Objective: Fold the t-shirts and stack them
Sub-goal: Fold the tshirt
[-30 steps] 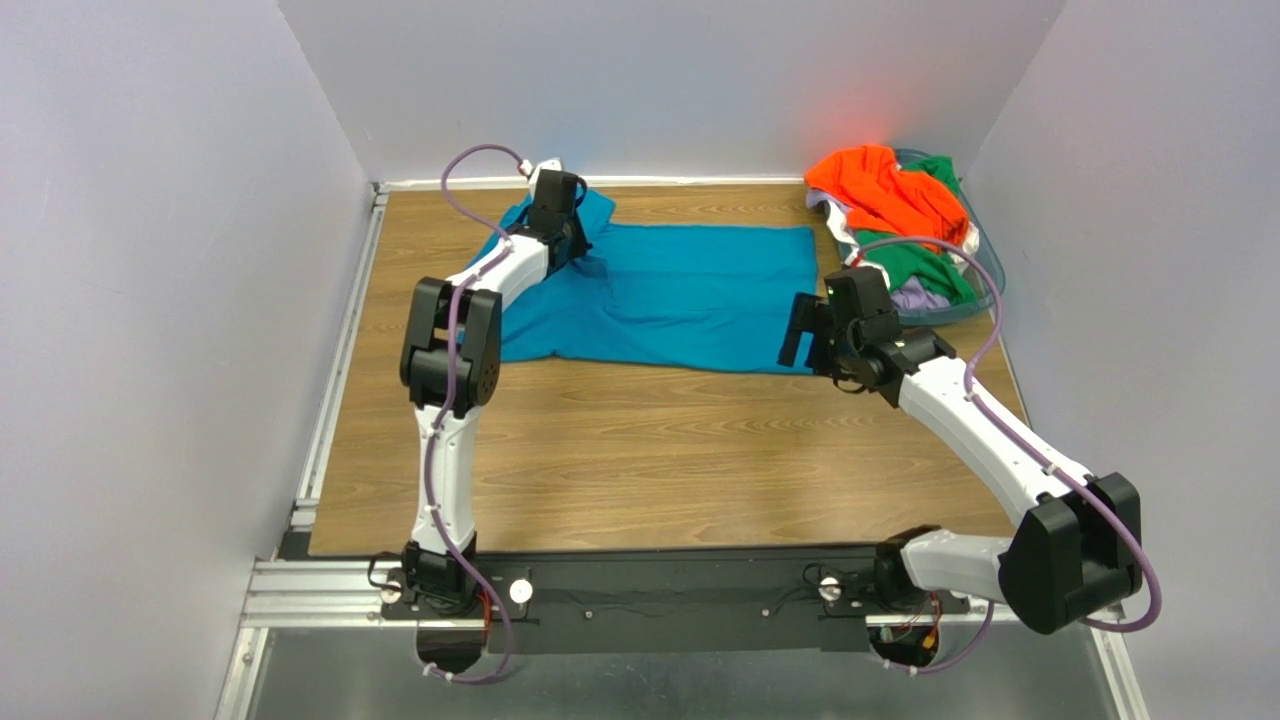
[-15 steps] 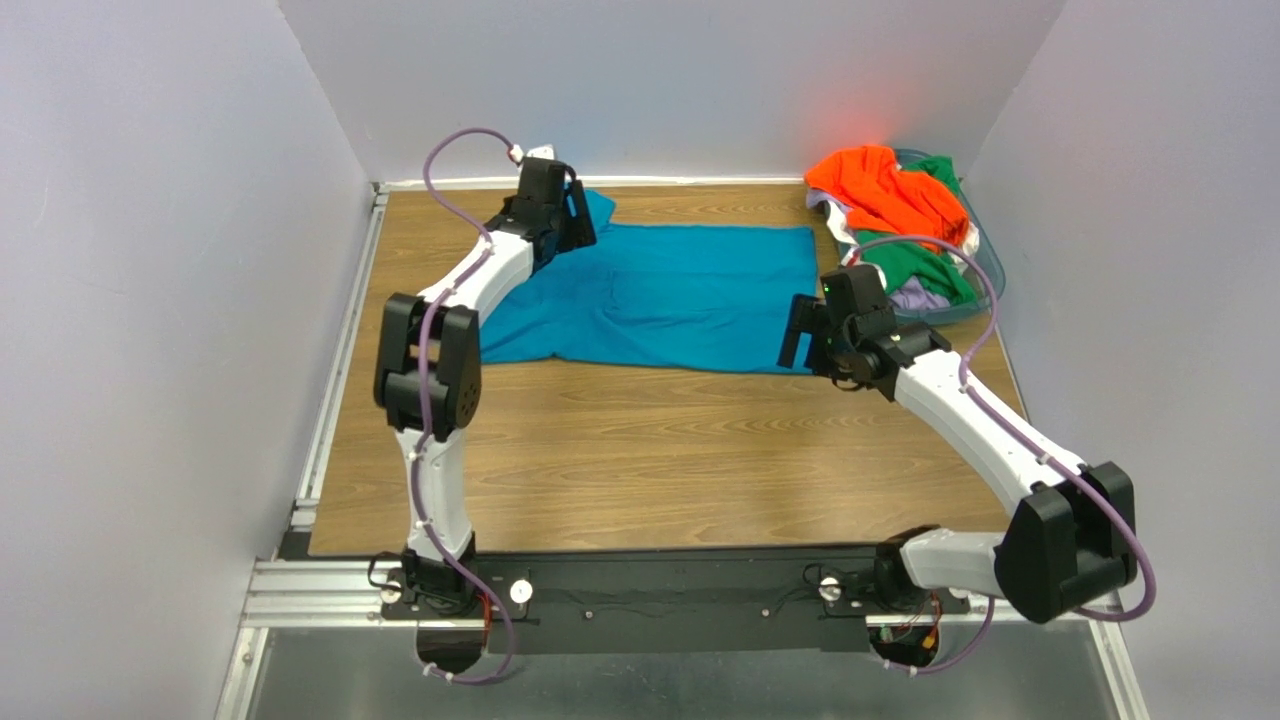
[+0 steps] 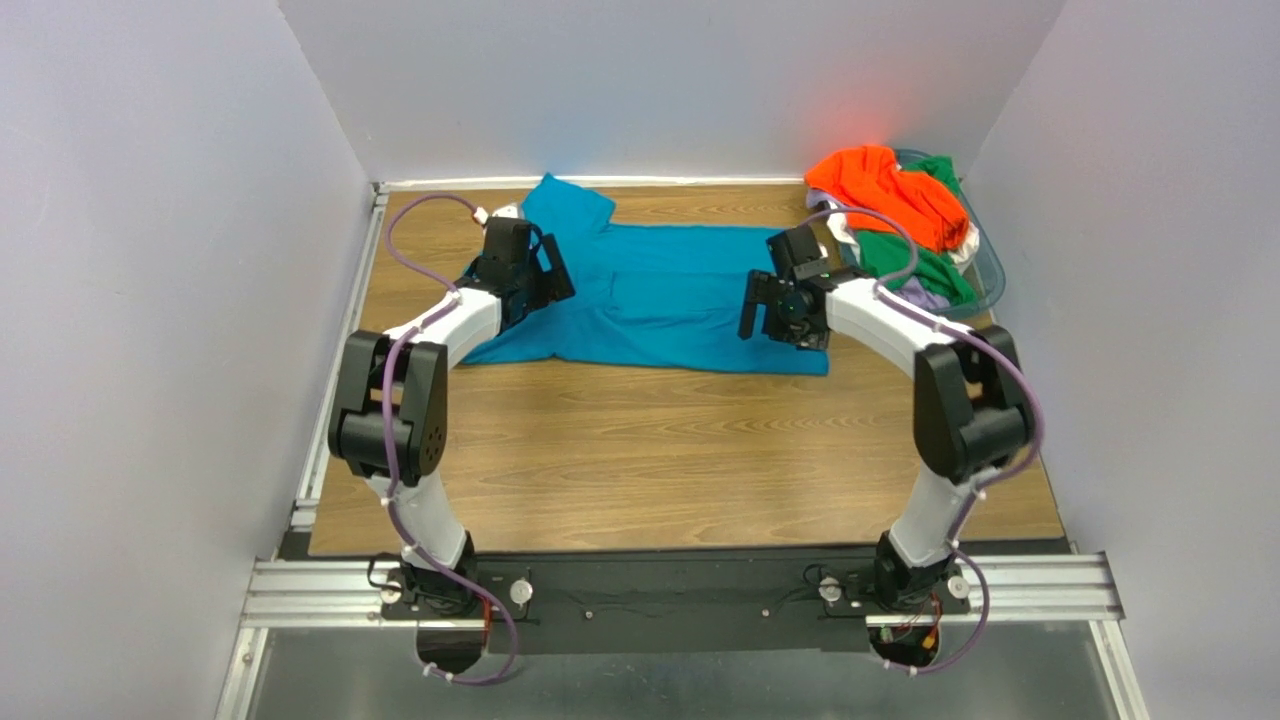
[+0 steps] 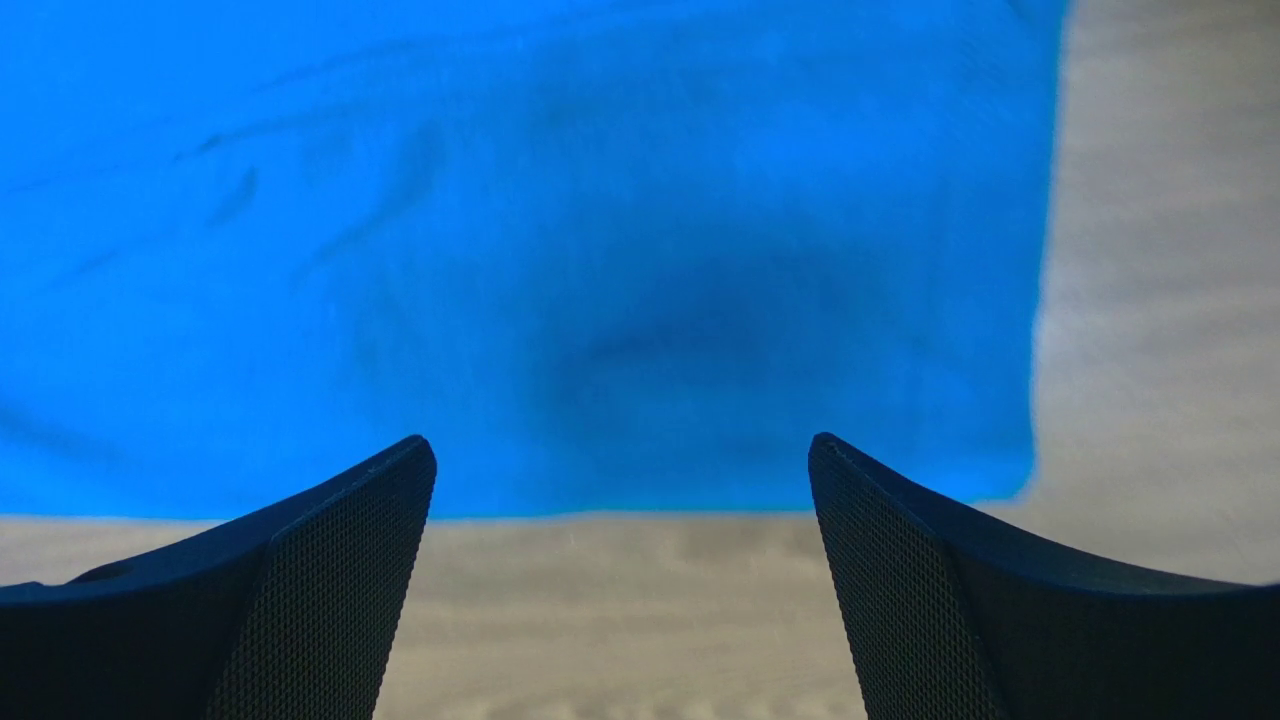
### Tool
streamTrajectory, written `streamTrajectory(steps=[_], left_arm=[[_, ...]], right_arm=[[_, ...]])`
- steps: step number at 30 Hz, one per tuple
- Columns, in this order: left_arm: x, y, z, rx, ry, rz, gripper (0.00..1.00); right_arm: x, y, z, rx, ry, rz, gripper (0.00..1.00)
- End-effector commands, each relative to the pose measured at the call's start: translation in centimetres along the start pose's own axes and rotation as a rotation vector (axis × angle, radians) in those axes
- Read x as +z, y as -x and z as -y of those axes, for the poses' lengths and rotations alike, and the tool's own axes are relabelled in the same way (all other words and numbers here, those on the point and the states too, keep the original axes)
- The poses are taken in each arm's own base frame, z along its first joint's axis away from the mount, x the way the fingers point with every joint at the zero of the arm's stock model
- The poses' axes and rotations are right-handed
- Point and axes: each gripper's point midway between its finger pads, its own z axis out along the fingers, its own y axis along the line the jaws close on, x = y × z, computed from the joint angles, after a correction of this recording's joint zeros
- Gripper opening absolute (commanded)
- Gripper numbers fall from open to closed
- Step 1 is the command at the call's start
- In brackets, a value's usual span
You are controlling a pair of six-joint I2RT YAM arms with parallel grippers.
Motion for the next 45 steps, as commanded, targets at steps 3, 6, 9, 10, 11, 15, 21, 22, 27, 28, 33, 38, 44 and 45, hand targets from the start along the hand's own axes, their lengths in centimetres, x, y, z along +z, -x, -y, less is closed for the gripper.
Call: streamTrajectory(steps=[3,6,9,10,11,15,21,22,27,28,33,38,44,45], left_arm=[[1.4,-2.1,-0.5,-0.035,-0.034,-0.043,0.97],[1.9,-3.9,-0.9,-0.035,-0.044,-0.093,0.97],[2.1,-5.9,-1.5,-0.047,-0.042,-0.144,0.97],[1.8,-6.4,-2.0,-0.047,-0.021,-0.158,0.97],[1.6,-7.1,-2.4,-0.051,-0.010,-0.174,0.97],[0.1,-9.0,-3.0,-0.086,0.002,-0.218,0.97],[-1.9,-11.5,-3.7,-0.099,0.008,-0.276,0.97],[-2.6,-11.4,-4.1,-0.105,0.032,-0.270,0.97],[-4.4,-13.3,-5.8,-0.129,0.099,-0.305,0.97],[-5.0,-14.5,-6.3,-0.131,0.104,-0.326,0.97],[-6.7,-18.0,-7.5,-0.161,0.129,-0.386,0.97],[-8.5,-18.9,-8.1,-0.185,0.144,-0.381,0.97],[-10.7,-18.6,-7.2,-0.219,0.099,-0.350,0.98],[-11.1,-18.1,-7.1,-0.227,0.098,-0.325,0.98]], right_arm=[[3.9,0.6,-0.7,-0.001,-0.003,-0.031,1.00],[5.1,-0.3,0.0,-0.003,-0.028,-0.060,1.00],[5.3,-1.4,0.9,-0.004,-0.048,-0.078,1.00],[5.4,-2.3,1.6,-0.008,-0.064,-0.095,1.00],[5.2,-2.6,1.8,-0.010,-0.069,-0.096,1.00],[4.3,-4.1,3.3,-0.011,-0.100,-0.106,1.00],[2.3,-6.2,4.7,-0.005,-0.109,-0.113,1.00],[2.2,-6.5,4.9,-0.004,-0.110,-0.115,1.00],[0.8,-7.4,5.4,0.000,-0.101,-0.105,1.00],[0.7,-7.9,5.6,-0.001,-0.100,-0.115,1.00],[-0.2,-9.3,6.0,0.014,-0.085,-0.127,1.00],[-1.5,-11.0,6.0,0.023,-0.039,-0.141,1.00],[-2.8,-13.9,6.3,0.030,0.014,-0.182,1.00],[-2.9,-14.2,6.5,0.036,0.013,-0.185,1.00]])
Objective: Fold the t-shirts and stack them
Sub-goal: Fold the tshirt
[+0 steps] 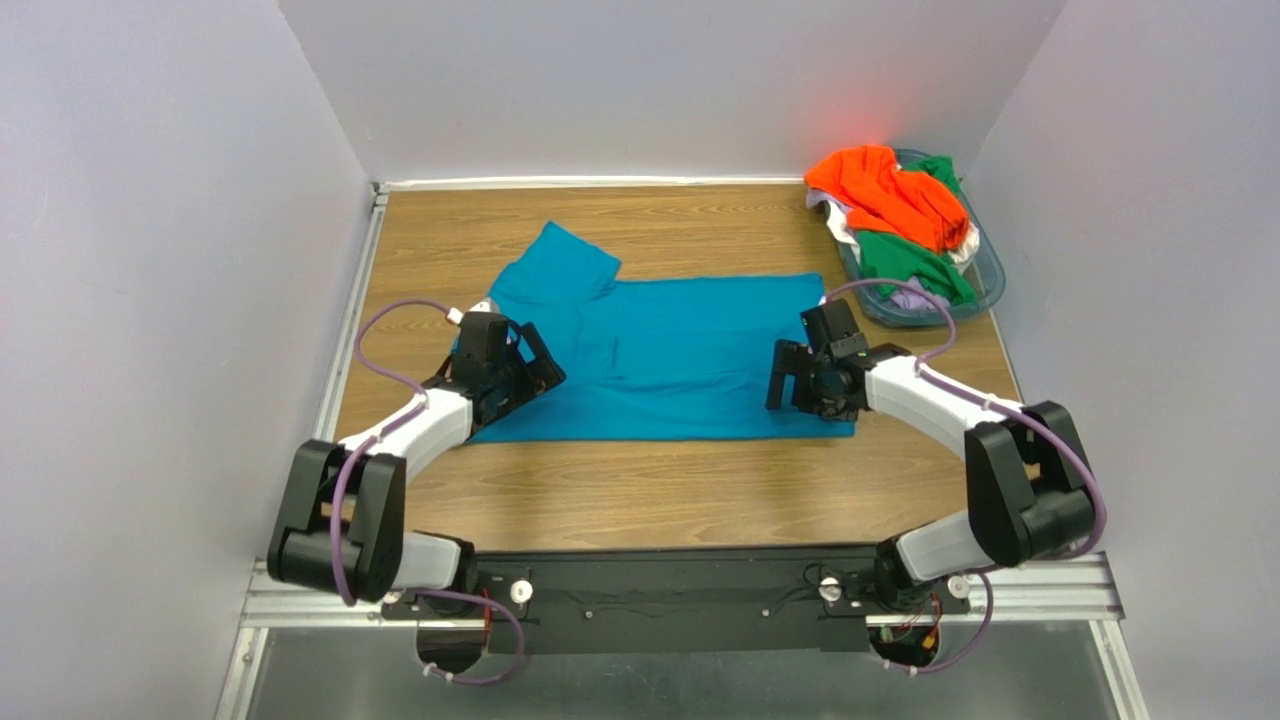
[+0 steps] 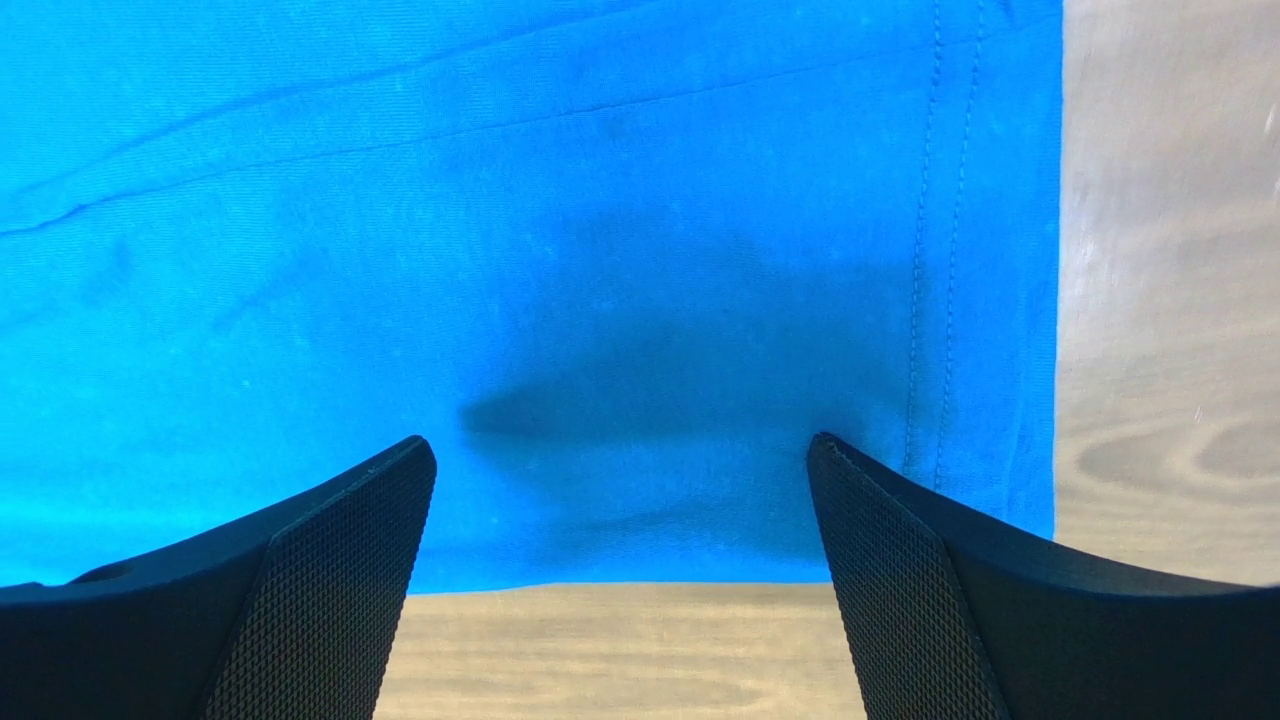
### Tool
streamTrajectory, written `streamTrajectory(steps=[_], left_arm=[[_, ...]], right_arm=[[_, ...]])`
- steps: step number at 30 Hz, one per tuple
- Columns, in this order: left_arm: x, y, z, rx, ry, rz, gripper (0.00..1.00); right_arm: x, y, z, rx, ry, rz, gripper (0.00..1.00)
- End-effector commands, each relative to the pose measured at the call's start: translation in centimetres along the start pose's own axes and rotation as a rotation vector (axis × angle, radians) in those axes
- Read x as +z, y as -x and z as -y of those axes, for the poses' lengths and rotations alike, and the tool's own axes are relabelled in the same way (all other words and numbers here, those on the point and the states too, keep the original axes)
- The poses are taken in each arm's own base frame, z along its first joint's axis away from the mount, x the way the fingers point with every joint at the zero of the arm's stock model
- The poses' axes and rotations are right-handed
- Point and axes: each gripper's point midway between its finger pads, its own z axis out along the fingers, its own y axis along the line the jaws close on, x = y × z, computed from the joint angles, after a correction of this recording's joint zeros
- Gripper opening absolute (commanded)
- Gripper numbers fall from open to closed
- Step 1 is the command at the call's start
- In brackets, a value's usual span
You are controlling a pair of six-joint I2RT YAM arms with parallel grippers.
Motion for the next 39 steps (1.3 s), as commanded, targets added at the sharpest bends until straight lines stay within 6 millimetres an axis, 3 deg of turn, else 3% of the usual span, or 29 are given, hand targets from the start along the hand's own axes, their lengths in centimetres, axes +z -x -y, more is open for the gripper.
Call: streamTrajectory(steps=[1,9,23,27,29,34,39], left_arm=[[-2.3,-5.4,-4.1,-0.047,0.146,-0.156,0.98],[-3.7,-6.0,-4.2,-0.086,0.145,-0.139,0.98],[-4.4,-5.8,-4.6,-0.122,0.162,-0.097,0.98],[-4.7,-4.7,-4.2,-0.115,0.166,-0.064,0.98],[-5.4,-2.6,-3.3,-0.100,0.160,-0.012,0.98],[-8.1,4.4,1.0,-0.072,0.083,0.176,0.98],[-9.7,11.6,3.8,0.005,0.103,0.358,0.98]], right_arm=[[-0.8,-4.3,1.3,0.038,0.001,-0.108,1.00],[-2.7,-5.3,1.9,0.083,0.011,-0.080,1.00],[-4.7,-7.7,1.4,0.223,0.060,-0.124,1.00],[-5.6,-6.8,1.0,0.213,0.092,-0.087,1.00],[-6.4,-5.6,0.5,0.199,0.116,-0.052,1.00],[-10.3,0.9,-1.6,0.140,0.180,0.124,1.00],[-12.8,6.1,-1.5,0.158,0.124,0.286,1.00]])
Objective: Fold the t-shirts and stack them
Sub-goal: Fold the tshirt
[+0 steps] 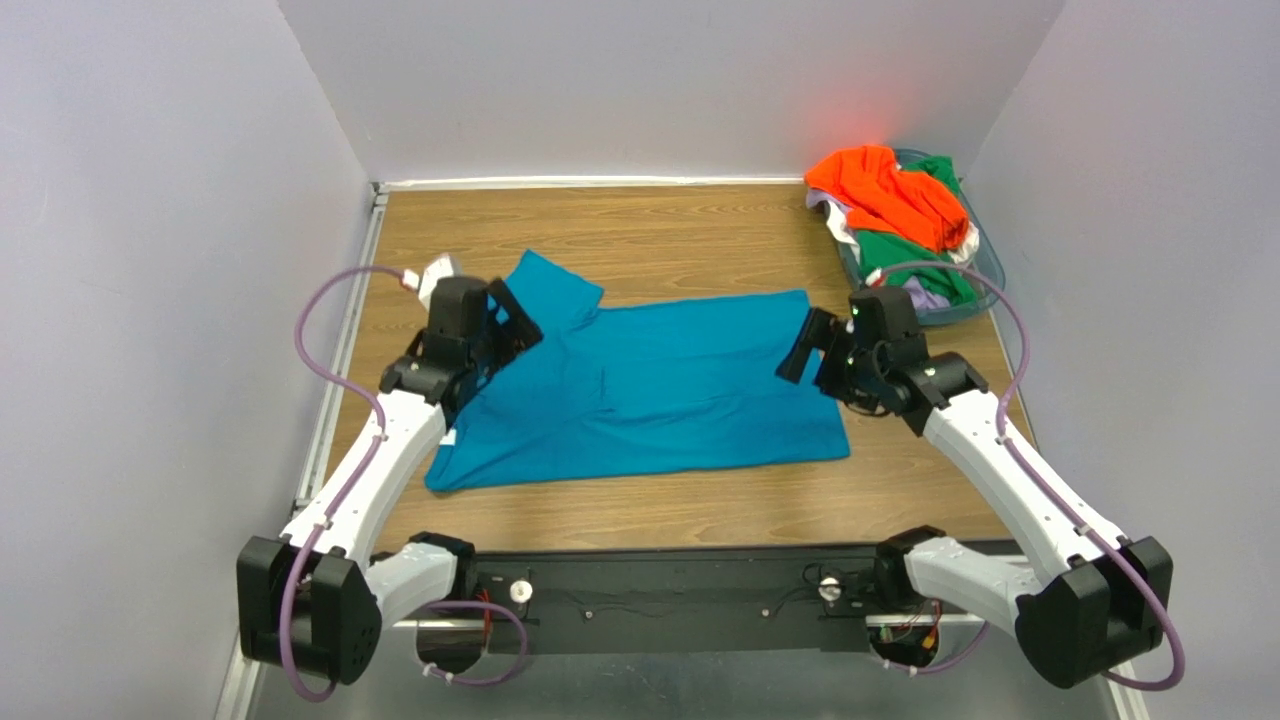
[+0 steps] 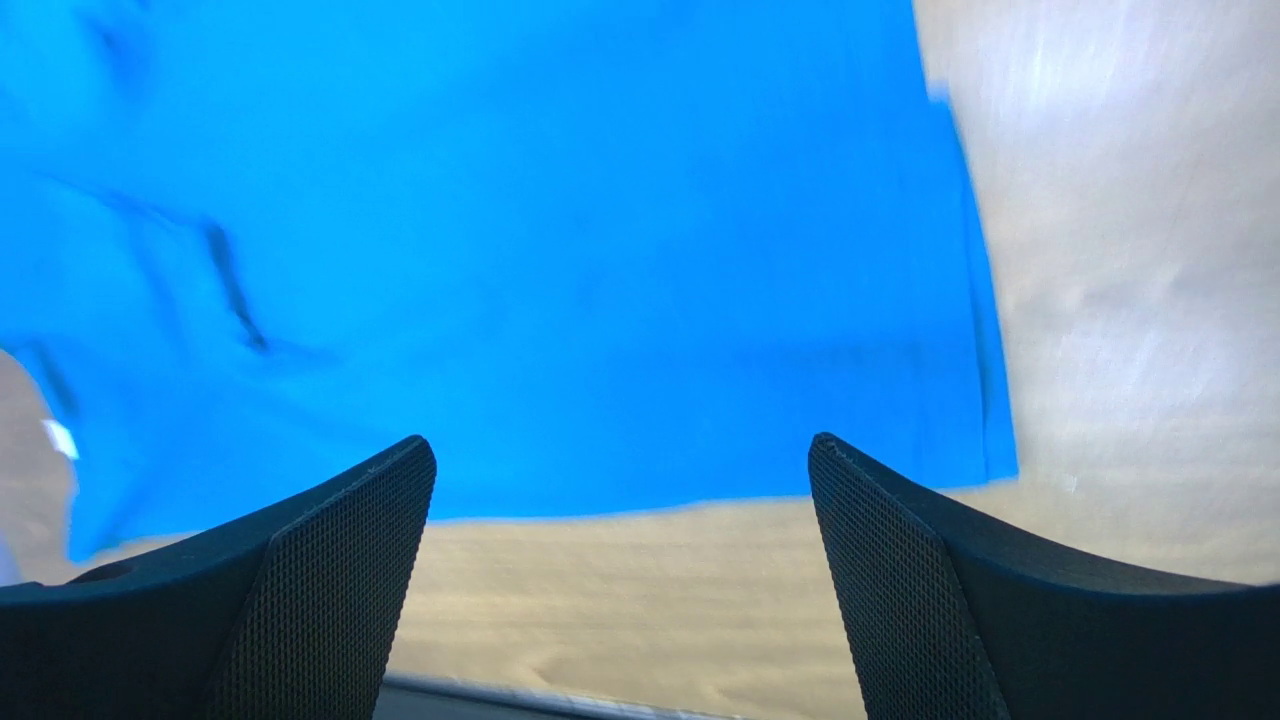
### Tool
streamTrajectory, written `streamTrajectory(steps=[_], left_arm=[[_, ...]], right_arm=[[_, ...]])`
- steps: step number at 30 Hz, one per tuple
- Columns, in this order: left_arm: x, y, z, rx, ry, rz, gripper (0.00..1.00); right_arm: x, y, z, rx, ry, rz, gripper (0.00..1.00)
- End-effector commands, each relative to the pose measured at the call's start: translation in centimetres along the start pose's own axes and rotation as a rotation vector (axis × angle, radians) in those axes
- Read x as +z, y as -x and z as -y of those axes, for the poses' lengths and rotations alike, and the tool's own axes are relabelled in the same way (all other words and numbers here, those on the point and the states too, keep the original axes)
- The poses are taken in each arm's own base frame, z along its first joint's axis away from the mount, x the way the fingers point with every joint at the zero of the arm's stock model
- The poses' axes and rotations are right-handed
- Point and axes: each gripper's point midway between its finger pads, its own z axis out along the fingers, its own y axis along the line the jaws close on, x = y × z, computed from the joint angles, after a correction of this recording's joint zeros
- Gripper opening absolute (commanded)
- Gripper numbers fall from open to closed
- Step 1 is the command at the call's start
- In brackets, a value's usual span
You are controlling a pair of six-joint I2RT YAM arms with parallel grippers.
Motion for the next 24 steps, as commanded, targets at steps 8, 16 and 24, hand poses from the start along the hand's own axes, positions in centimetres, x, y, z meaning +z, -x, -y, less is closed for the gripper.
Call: streamTrajectory(steps=[8,16,24], left_arm=[[6.3,13.4,7.6,0.179,0.059,0.216,0.98],[16.1,18.6,8.0,0.227,0.123,0.200,0.98],[24.8,17.2,6.8,0.362,0.159,0.114,0.98]], right_arm=[[-1.4,4.5,0.5,-0.027,-0.086,0.151,1.00],[-0.6,1.9,2.0,-0.046,-0.099,0.092,1.00],[0.2,0.5,3.3,-0.044,-0.144,0.060,1.00]])
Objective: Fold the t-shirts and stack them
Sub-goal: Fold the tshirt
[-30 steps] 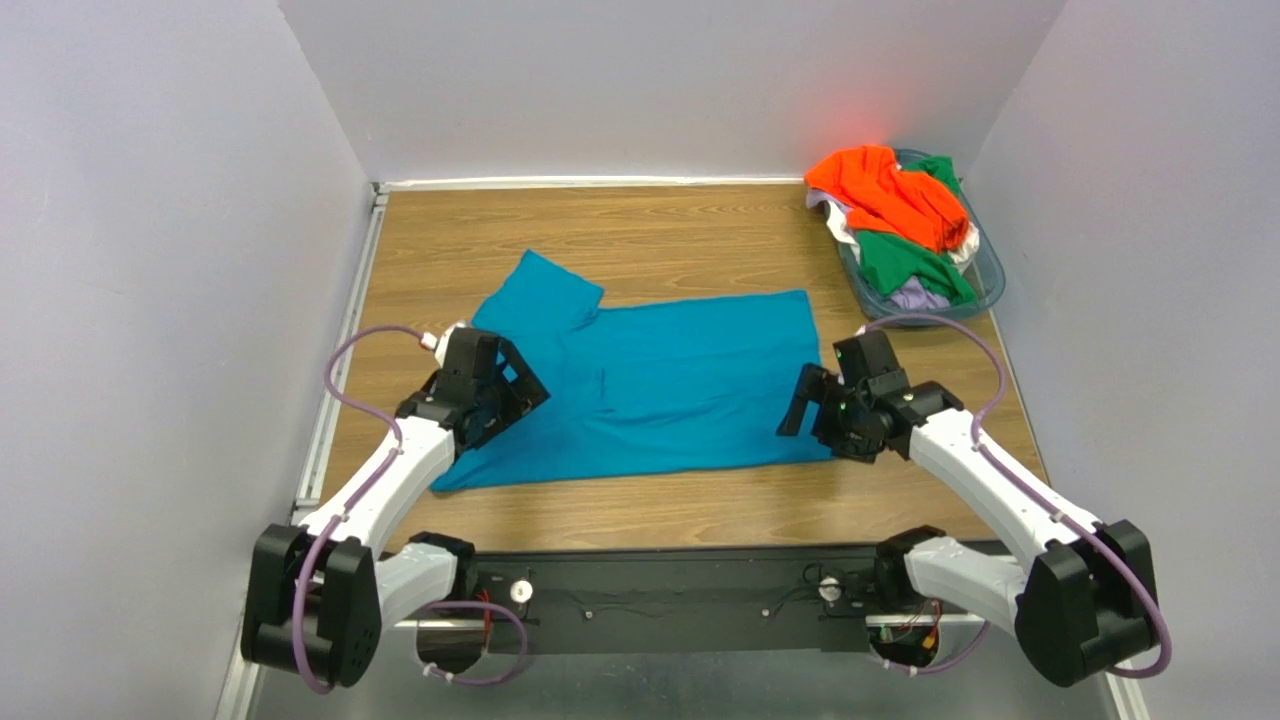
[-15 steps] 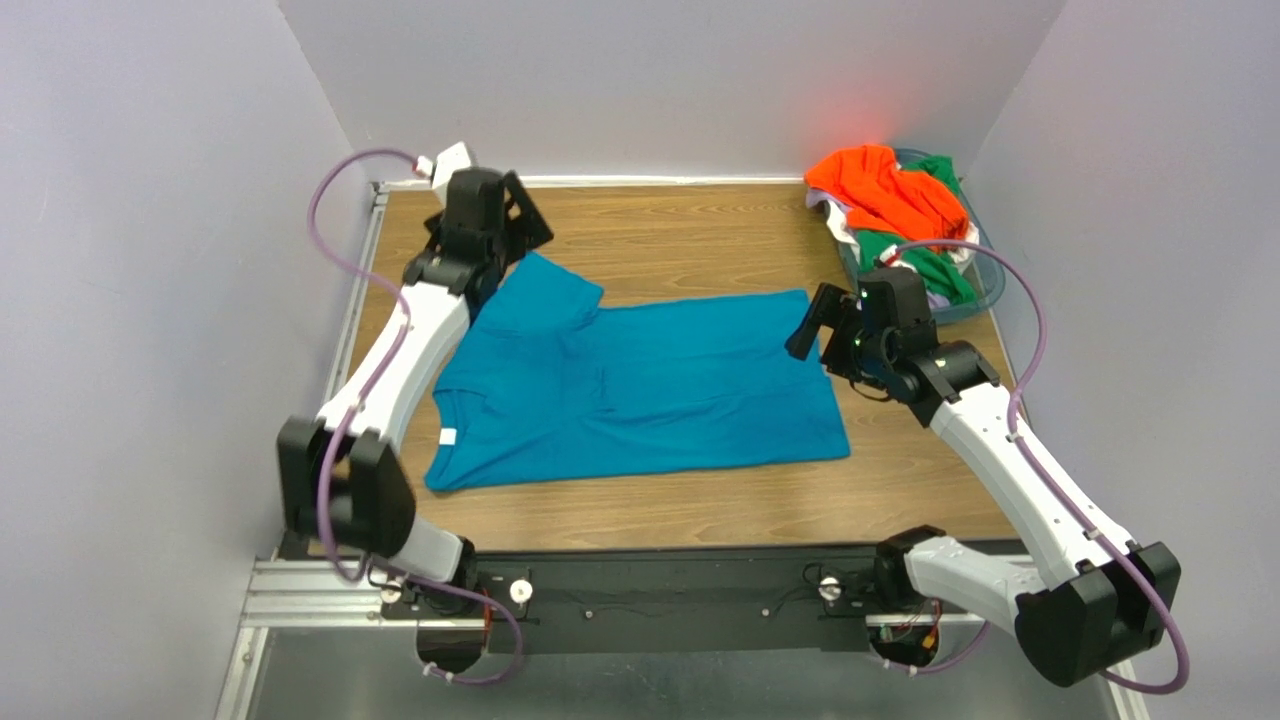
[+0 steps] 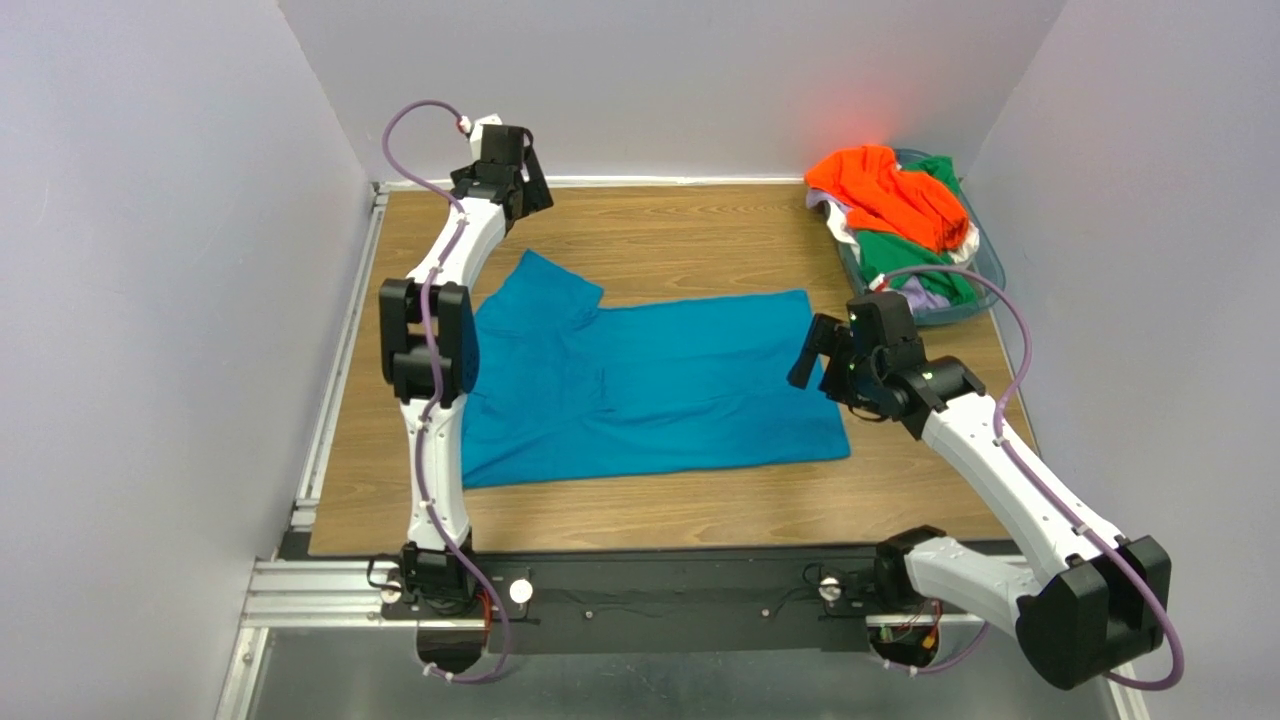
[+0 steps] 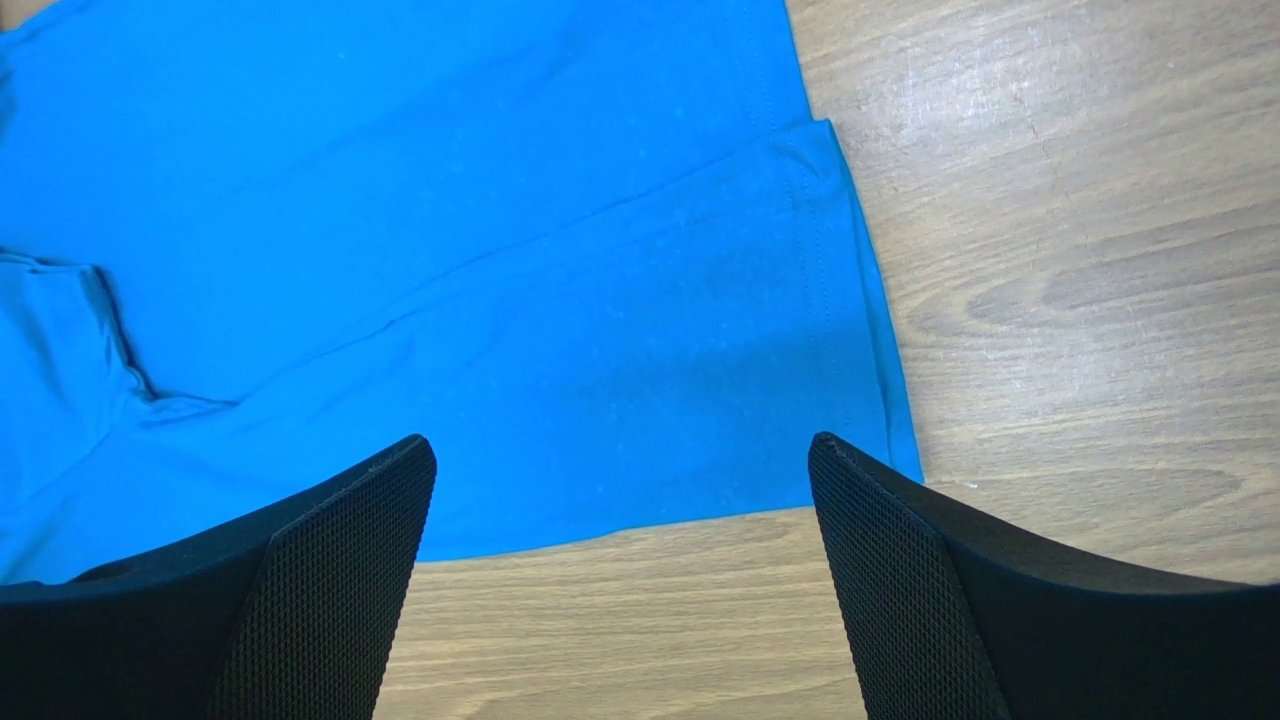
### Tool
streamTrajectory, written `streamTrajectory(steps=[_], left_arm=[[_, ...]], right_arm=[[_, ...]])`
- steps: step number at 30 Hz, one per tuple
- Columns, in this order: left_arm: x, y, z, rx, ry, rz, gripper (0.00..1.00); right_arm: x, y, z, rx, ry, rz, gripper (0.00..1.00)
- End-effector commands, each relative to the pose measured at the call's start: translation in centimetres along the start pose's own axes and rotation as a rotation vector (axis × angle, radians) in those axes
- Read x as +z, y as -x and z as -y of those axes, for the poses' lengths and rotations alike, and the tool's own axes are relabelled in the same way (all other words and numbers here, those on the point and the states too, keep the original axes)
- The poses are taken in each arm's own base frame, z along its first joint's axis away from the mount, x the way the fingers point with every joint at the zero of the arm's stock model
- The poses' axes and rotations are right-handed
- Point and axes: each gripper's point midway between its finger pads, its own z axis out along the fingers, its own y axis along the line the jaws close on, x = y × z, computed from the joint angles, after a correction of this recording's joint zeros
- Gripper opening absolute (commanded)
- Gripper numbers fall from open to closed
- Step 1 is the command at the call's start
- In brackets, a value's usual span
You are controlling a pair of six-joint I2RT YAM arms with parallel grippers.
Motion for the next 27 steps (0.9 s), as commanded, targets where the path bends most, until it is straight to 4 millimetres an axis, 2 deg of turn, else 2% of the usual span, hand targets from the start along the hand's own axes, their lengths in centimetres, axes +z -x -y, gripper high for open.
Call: streamTrajectory(steps=[1,4,11,14,18,19,20,23,27], left_arm=[[1.1,0.0,0.6,0.119,-0.027,-0.012,0.98],[2.7,-1.6,0.5,0.153,-0.027,-0.053,0.94],[5.0,-6.1,0.1,0.154,-0.032,-0.162,0.84],[5.7,-7.4,0.0,0.152,-0.034,-0.187,0.77],[6.3,-8.5,-0.1,0.153,-0.035,-0.210,0.66],[6.4,-8.8,-0.2,0.154,-0.027,-0.218,0.58],[6.5,-9.0,-0.3,0.153,-0.023,-0.223,0.55],[6.4,-9.8,-0.7,0.149,-0.012,-0.252,0.50],[6.0,-9.8,-0.8,0.146,-0.015,-0.255,0.39]], right_arm=[[0.1,-0.3,1.3,-0.007,-0.045,0.003,1.00],[0.1,-0.5,1.4,-0.006,-0.048,-0.001,1.00],[0.4,-1.3,1.7,-0.005,-0.051,-0.017,1.00],[0.3,-1.5,1.8,-0.009,-0.049,-0.022,1.00],[0.2,-1.7,2.1,-0.010,-0.054,-0.016,1.00],[0.2,-1.7,2.1,-0.010,-0.054,-0.016,1.00],[0.2,-1.8,2.1,-0.010,-0.054,-0.019,1.00],[0.3,-1.9,2.2,-0.013,-0.056,-0.022,1.00],[0.3,-1.8,2.2,-0.016,-0.060,-0.022,1.00]])
